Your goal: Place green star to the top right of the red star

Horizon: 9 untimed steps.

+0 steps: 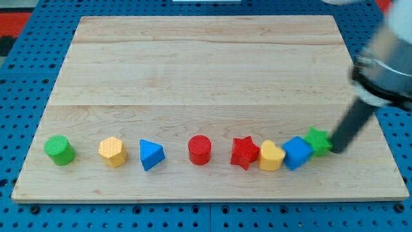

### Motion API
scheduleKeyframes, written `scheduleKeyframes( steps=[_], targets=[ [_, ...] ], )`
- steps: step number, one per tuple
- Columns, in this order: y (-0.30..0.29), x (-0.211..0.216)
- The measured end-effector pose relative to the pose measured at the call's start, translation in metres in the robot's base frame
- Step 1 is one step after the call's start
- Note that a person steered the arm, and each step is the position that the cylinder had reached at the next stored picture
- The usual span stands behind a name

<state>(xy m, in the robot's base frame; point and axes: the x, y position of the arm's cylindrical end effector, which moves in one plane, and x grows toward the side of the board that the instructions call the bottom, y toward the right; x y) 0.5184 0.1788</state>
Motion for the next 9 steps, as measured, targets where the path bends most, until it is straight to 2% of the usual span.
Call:
scheduleKeyframes(
  steps=[1, 2, 3, 4, 5, 6, 7, 8, 9],
  targets=[
    [-0.019, -0.058],
    [-0.028, -0.046],
    [0.026, -0.021],
    [0.013, 0.01],
    [-0.054, 0.008],
    [-0.063, -0.036],
    [-0.055, -0.041],
    [-0.004, 0.026],
    [-0.002, 0.101]
  ],
)
